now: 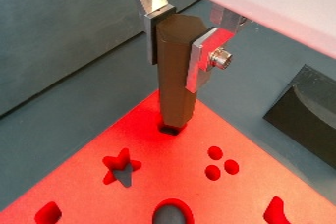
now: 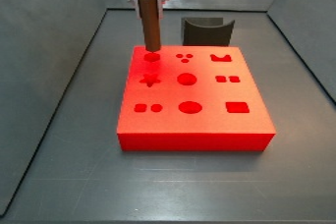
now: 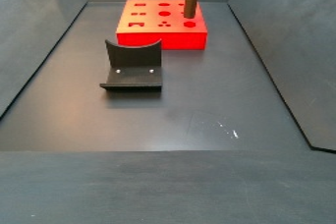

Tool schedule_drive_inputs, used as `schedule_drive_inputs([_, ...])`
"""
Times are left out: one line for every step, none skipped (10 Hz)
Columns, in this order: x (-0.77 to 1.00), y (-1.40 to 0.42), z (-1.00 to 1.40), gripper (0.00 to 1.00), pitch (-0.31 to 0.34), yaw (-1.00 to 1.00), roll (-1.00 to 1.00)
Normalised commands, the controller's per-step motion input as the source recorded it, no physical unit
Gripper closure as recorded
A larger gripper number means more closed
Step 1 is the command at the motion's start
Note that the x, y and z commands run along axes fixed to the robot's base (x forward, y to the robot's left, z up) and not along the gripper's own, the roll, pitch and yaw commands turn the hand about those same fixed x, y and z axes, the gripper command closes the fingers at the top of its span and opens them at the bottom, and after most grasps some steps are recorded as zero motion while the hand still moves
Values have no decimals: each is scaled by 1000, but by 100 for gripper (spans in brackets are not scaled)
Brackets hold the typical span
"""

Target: Insert the hexagon object.

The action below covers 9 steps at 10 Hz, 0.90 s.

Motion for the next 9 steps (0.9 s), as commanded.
schedule_drive_inputs([31,-9,-314,100,-103,154,109])
schedule_drive_inputs([20,0,-371,100,-101,126,99])
schedule_drive_inputs([0,0,-386,100,-114,109,76])
schedule_drive_inputs([0,0,-331,100,-107,114,64])
schedule_drive_inputs([63,0,-283,100,-79,109,56])
schedule_drive_inputs([51,0,-354,100,-83,80,81])
schedule_drive_inputs([46,0,-351,100,-76,77,86])
schedule_drive_inputs([111,0,-291,100,-69,97,73])
schedule_drive_inputs([177,0,-280,100,-71,123,63])
